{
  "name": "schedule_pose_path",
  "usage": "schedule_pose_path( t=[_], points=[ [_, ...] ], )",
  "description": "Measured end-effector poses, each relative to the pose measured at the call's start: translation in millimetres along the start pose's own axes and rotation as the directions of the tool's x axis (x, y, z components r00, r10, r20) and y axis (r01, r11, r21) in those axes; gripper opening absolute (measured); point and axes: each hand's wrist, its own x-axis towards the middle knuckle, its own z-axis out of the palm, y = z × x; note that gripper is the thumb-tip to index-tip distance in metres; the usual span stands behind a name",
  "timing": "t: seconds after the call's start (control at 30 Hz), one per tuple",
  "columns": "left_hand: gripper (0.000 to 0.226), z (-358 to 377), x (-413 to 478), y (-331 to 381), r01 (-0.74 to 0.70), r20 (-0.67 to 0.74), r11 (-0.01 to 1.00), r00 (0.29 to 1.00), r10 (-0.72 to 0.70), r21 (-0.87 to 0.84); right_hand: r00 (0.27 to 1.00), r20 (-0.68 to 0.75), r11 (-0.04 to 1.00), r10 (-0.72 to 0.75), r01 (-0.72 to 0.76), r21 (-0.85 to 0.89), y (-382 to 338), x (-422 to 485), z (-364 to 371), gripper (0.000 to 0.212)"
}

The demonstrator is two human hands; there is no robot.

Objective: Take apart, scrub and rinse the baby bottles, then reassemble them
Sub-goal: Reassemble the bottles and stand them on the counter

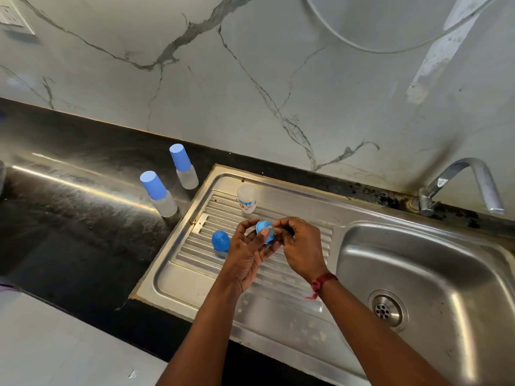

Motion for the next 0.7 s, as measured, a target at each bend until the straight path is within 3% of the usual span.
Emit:
schedule_pose_path(
  t=[0.17, 0.43, 0.7],
  points=[
    [0.053, 2.8, 2.3, -6.7, -0.038, -0.058, 0.998, 0.997, 0.042, 0.055, 0.999, 0.032, 0.991, 0.044, -0.047, 0.122, 0.9, 5.0, -3.6, 0.015],
    [0.017, 6.7, 3.9, -10.4, -0.085, -0.148, 0.987, 0.983, 0.105, 0.133, 0.984, 0.117, 0.962, 0.133, -0.156, 0.222, 11.1, 6.9, -3.4, 0.030],
    [0.019, 15.0, 0.6, -13.7, -0.108, -0.140, 0.983, 0.982, 0.129, 0.148, 0.991, -0.034, 0.964, 0.133, -0.121, 0.237, 12.3, 3.6, 6.0, 0.021]
  ],
)
